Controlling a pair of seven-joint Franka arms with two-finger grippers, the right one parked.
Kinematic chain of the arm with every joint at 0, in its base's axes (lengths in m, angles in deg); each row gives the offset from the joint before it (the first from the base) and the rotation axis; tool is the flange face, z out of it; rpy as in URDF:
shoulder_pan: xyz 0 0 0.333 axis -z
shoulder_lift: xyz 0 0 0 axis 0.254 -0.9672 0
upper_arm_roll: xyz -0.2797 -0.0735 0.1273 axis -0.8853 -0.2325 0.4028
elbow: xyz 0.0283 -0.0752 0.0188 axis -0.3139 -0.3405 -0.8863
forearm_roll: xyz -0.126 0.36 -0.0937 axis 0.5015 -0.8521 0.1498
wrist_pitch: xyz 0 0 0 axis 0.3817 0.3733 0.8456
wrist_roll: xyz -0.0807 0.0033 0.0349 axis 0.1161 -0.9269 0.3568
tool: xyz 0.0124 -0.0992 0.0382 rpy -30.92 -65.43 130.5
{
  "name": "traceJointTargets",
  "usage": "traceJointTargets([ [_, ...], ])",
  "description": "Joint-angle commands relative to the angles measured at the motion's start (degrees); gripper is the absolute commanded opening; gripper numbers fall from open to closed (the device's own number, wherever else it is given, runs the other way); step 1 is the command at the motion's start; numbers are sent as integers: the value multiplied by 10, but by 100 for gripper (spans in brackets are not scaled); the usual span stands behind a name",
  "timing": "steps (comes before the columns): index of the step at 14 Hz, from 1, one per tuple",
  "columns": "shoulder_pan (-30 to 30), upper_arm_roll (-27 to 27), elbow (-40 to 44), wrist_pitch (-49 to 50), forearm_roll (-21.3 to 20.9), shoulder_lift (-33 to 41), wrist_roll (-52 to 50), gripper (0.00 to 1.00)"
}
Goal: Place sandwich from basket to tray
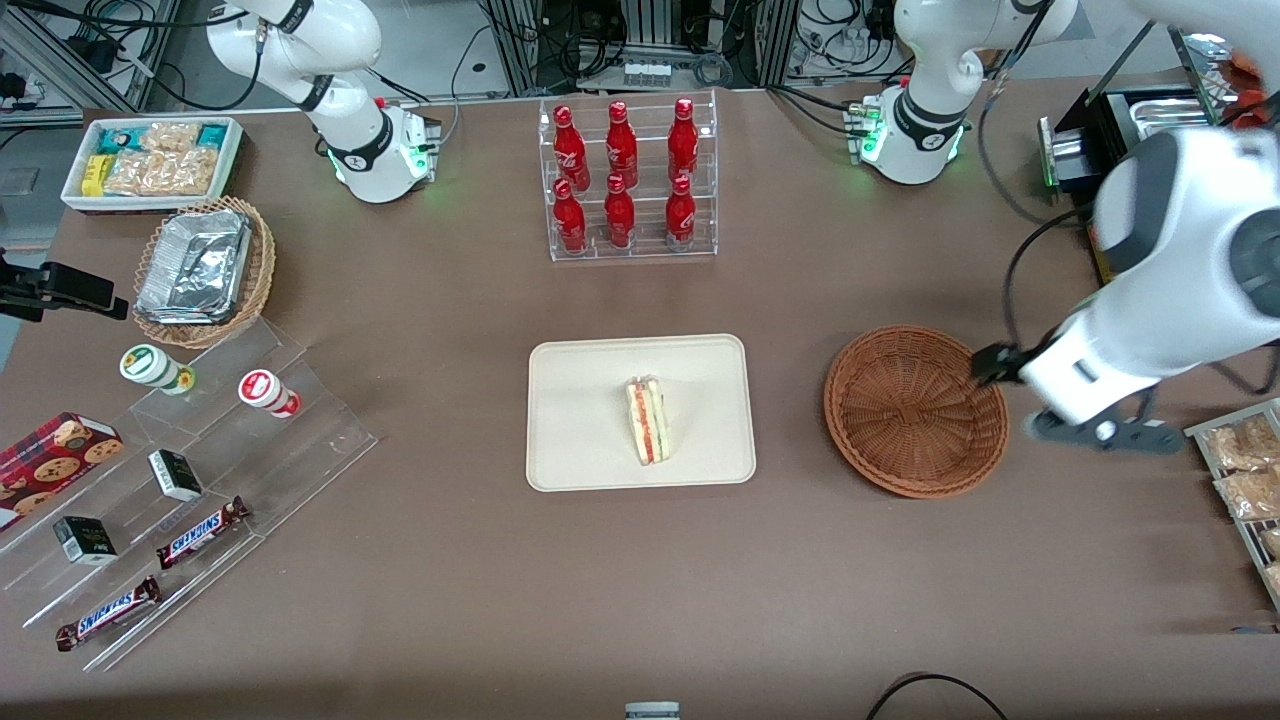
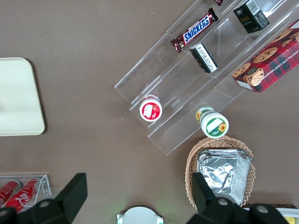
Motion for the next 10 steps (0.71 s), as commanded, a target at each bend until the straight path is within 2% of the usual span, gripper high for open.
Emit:
traceJointTargets([
  [1,-31,-22,-42,11,7,62,34,100],
  [4,-35,-20,-83,17,9,123,33,100],
  [10,-11,9,-81,40,24,148,-18,100],
])
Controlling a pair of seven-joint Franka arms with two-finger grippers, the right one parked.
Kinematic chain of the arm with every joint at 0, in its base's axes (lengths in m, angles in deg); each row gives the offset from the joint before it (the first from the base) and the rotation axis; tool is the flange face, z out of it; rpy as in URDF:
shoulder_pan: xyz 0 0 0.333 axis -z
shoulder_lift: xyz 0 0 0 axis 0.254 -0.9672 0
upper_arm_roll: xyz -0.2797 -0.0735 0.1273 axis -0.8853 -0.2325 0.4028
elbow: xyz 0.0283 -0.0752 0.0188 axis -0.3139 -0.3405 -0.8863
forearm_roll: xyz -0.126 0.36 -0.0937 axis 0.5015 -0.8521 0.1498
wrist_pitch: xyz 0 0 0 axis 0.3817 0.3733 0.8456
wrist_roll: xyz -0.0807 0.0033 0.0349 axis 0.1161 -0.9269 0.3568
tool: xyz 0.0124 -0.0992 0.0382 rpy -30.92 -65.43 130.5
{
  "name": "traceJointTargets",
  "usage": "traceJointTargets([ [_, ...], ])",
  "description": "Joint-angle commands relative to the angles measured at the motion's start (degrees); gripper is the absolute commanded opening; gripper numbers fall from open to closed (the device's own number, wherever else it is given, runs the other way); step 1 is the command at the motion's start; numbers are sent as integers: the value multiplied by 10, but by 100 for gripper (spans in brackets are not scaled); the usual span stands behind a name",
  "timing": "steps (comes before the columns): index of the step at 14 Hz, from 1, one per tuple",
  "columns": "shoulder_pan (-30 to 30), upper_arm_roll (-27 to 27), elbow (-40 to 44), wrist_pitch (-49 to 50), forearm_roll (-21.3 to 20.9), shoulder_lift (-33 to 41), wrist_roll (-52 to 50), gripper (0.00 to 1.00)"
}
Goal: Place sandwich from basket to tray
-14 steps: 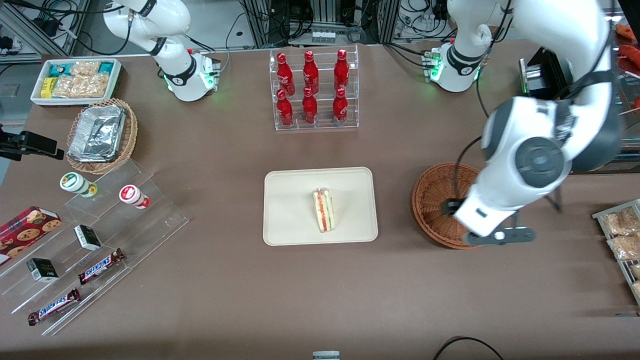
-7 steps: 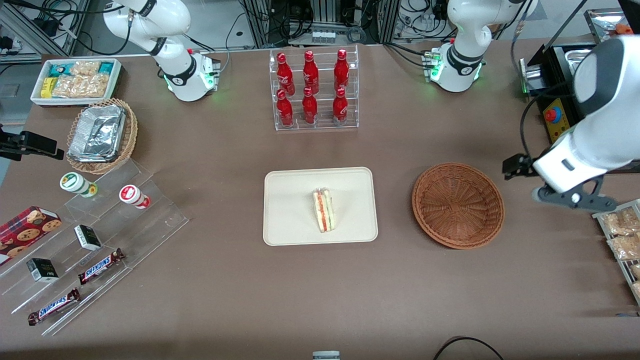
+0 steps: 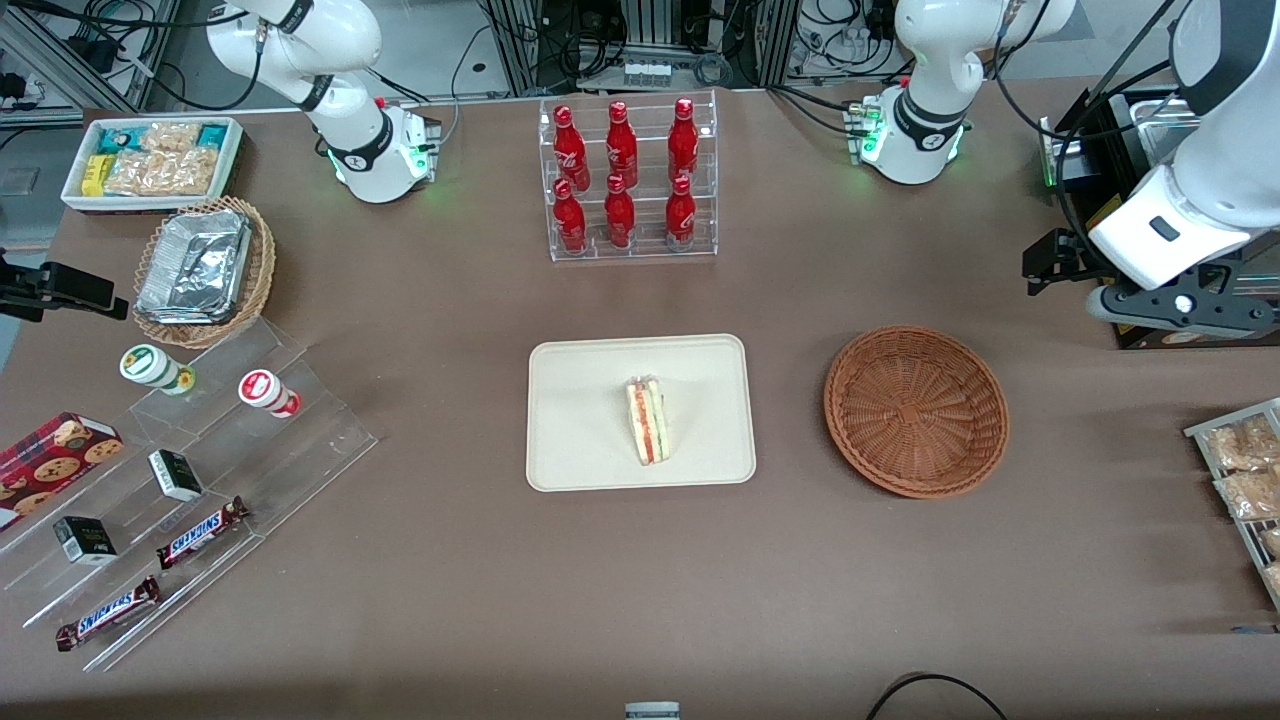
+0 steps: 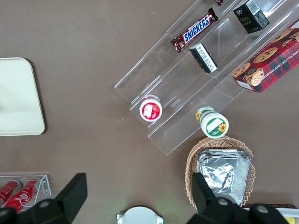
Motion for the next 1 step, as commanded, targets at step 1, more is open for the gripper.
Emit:
traceJointTargets([
  [1,10,16,-12,2,18,19,-21,100],
])
